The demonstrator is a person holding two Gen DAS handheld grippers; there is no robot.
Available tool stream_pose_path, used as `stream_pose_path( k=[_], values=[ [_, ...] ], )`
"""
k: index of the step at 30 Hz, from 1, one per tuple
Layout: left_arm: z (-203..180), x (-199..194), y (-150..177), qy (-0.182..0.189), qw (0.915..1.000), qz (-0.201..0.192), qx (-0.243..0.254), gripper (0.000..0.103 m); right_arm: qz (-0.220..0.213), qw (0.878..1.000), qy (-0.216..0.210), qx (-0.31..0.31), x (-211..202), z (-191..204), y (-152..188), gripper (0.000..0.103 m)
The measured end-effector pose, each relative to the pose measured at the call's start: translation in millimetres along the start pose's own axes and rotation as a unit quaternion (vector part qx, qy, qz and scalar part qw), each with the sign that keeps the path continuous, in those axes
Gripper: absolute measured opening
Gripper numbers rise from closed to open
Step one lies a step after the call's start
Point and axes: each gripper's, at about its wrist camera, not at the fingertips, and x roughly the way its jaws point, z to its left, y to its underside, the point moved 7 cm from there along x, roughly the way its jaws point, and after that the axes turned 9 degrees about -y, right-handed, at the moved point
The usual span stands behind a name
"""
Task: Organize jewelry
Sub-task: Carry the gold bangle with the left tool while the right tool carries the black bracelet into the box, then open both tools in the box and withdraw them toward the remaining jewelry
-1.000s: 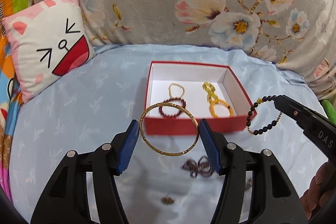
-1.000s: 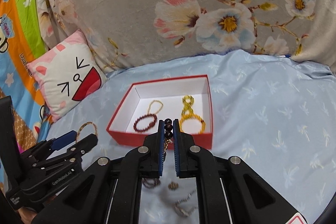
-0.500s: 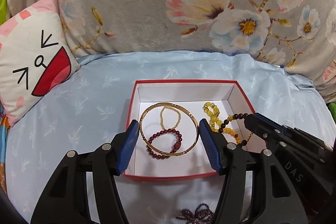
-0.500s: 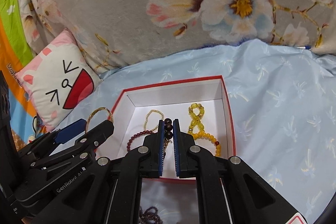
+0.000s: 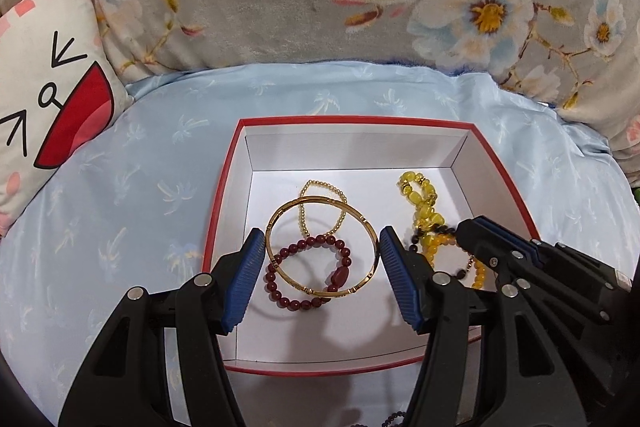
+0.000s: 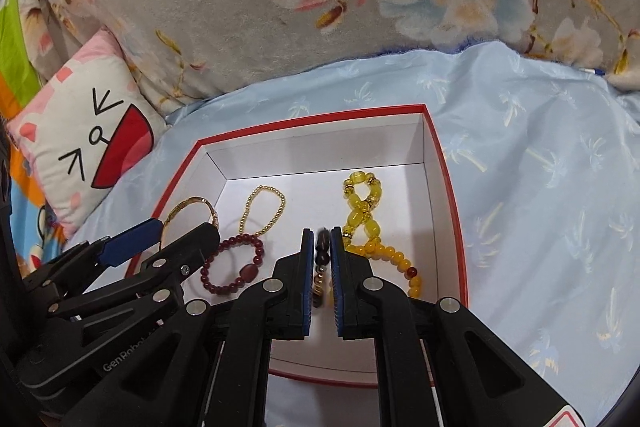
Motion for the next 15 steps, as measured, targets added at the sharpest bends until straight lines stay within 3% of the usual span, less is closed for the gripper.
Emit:
stream_pose_path(
  k=[3,5,7,9,10,15],
  values=[
    [0.7,1.0,0.5,-0.010,0.9999,-0.003,-0.002,0.059,-0.002,1.000,0.011,-0.002,-2.6,-1.3,-0.9,0.018],
    [3.1,1.3,0.2,-0.021,0.9998,-0.003,-0.007,0.067,-0.007,1.000,0.018,-0.002,-7.0,-3.7,-2.0,0.022],
    [8.5,0.5,-0.5,-0.030,0.9994,-0.004,-0.017,0.076,-0.011,1.000,0.018,0.004,-12.3,-6.4,-3.2,0.030],
    [12.2,-1.0,-1.4,-0.028,0.9993,-0.003,-0.025,0.077,-0.022,1.000,0.021,0.008,-21.0,-9.1,-4.4,0.050],
    [13.3,-2.1,-1.4,-0.028,0.9992,-0.003,-0.027,0.078,-0.027,0.999,0.022,0.008,-24.4,-9.5,-5.0,0.053],
    [11.3,-16.2,-0.4,-0.036,0.9991,-0.016,-0.017,0.081,-0.041,0.998,0.040,-0.013,-44.5,-2.3,-2.5,0.056]
  ],
)
